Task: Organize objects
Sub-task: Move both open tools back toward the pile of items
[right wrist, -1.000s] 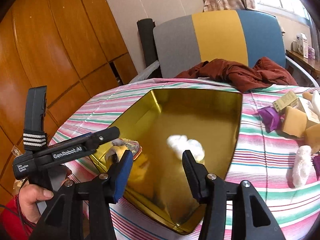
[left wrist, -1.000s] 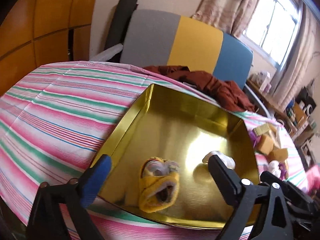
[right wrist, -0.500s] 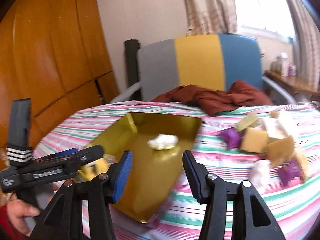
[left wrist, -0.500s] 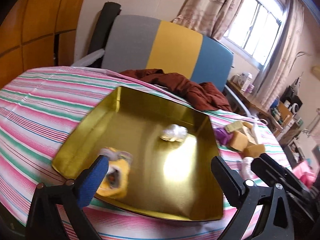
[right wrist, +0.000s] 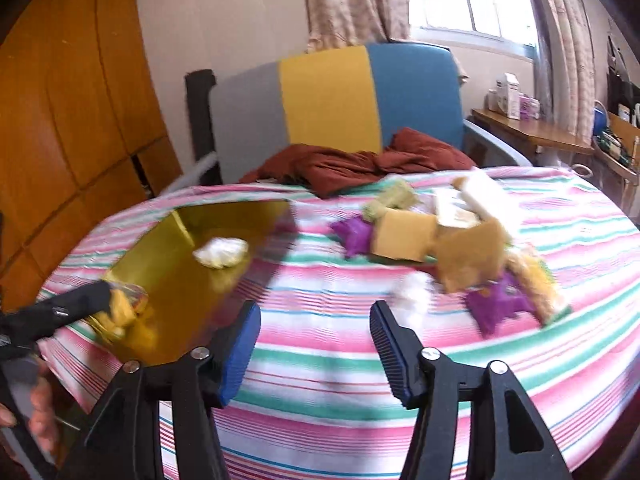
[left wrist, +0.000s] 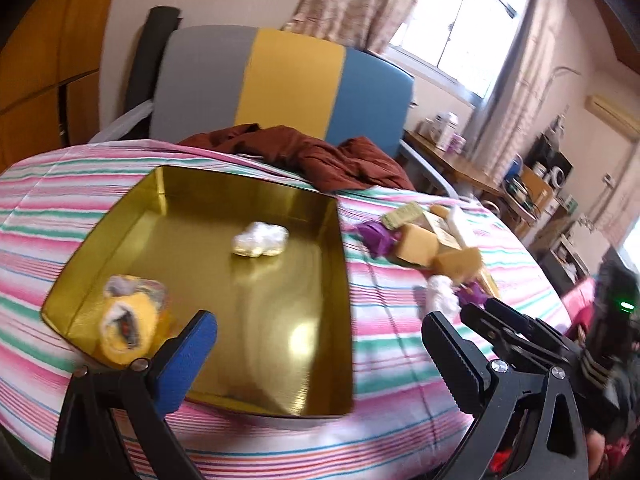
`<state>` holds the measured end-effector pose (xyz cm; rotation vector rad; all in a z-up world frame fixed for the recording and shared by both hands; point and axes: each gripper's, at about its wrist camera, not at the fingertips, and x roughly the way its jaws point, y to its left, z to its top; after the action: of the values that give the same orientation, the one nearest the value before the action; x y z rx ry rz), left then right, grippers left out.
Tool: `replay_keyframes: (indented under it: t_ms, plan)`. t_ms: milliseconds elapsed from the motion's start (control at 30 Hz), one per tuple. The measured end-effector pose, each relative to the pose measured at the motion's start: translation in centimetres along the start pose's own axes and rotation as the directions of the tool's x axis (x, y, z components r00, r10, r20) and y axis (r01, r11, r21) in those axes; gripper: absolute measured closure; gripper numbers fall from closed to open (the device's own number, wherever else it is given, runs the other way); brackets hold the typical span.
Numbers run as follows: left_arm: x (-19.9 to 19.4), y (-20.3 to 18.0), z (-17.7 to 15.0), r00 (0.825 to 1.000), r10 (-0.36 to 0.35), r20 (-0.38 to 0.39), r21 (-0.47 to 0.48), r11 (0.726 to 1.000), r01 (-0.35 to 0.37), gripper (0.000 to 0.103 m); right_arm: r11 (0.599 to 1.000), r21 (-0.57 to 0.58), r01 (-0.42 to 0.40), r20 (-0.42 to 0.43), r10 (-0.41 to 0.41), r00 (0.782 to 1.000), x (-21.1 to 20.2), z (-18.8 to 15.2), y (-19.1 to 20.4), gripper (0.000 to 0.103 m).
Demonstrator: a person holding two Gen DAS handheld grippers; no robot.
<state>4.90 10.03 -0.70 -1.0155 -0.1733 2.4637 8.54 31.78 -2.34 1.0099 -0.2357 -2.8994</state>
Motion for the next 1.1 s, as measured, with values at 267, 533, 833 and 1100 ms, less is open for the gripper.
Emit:
replay_keyframes:
  t_ms: [267, 533, 833, 1100]
  plan:
    - [1.1, -5.6, -1.2, 0.994, -0.088, -0.065, 0.114, 0.989, 0.095, 0.0, 0.982, -0.057, 0.18, -0.036, -0.182, 0.983, 1.3, -2.0, -8.0, 0.045]
    - [3.1, -8.7, -2.1, 0.979, -0.141, -0.145, 0.121, 0.98, 0.159, 0.0, 0.978, -0.065, 0.2, -0.02, -0.202, 0.979, 3.1, -1.2, -13.1, 0.045]
    - [4.9, -11.2, -2.2, 0.979, -0.115, -0.17, 0.186, 0.971, 0.147, 0.0, 0.972, -0.142, 0.189, -0.086, -0.202, 0.976, 6.9, -0.6, -13.9, 0.045]
    - [7.8, -13.9, -2.0, 0.975, -0.111, -0.191, 0.231, 0.961, 0.154, 0.0, 0.987, -0.08, 0.143, -0.099, -0.15, 0.984, 6.8, -0.6, -15.1, 0.045]
